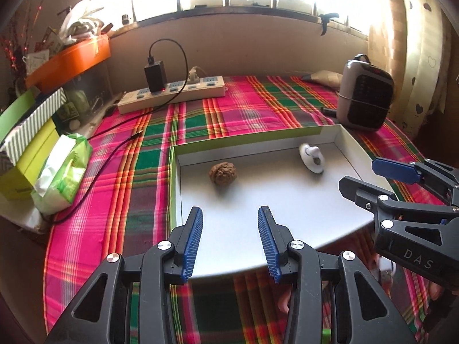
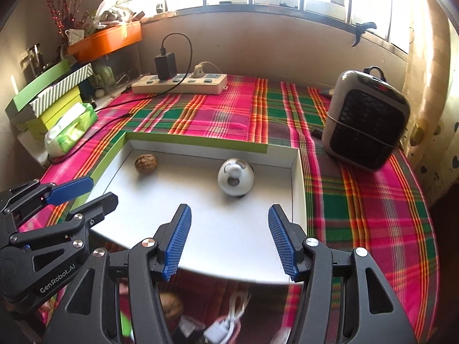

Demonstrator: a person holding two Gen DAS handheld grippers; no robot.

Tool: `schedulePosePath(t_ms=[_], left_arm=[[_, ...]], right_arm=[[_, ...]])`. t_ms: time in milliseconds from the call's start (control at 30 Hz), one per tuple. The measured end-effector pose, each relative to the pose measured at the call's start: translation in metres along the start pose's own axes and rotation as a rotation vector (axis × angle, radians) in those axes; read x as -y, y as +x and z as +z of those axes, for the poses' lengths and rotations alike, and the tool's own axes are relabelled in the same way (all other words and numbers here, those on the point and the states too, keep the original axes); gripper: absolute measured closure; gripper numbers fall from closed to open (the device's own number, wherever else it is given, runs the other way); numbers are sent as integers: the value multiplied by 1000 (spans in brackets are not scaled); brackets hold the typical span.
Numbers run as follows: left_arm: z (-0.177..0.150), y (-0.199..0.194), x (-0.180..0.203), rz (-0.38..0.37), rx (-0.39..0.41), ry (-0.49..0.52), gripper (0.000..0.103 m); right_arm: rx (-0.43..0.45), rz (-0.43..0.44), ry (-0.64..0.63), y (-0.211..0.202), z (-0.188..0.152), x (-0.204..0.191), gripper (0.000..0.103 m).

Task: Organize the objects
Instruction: 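Withdraw both tools from the box toward the remaining items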

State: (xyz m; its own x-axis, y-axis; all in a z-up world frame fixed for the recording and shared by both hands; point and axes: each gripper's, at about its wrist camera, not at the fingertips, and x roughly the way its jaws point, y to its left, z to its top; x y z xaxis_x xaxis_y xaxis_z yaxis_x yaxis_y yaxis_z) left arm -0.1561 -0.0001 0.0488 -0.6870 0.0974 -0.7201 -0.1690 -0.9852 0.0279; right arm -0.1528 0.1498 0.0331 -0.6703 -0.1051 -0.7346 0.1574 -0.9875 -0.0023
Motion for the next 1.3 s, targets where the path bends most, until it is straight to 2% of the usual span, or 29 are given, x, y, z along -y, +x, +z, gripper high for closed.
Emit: schedulePosePath(t_ms=[567, 1033, 1200, 1300], left_arm=[[-37, -41, 11, 1, 50, 21, 65], [-58, -54, 22, 6, 62, 60, 64], [-65, -56, 23, -5, 53, 64, 64], [-70, -58, 22, -37, 51, 63, 64]], right_arm=[[48, -7, 18, -47, -45, -3, 46], [50, -16, 55, -63, -73, 9, 46], [42, -21, 72, -65, -83, 13, 46], [40, -14, 86, -67, -90, 16, 46]])
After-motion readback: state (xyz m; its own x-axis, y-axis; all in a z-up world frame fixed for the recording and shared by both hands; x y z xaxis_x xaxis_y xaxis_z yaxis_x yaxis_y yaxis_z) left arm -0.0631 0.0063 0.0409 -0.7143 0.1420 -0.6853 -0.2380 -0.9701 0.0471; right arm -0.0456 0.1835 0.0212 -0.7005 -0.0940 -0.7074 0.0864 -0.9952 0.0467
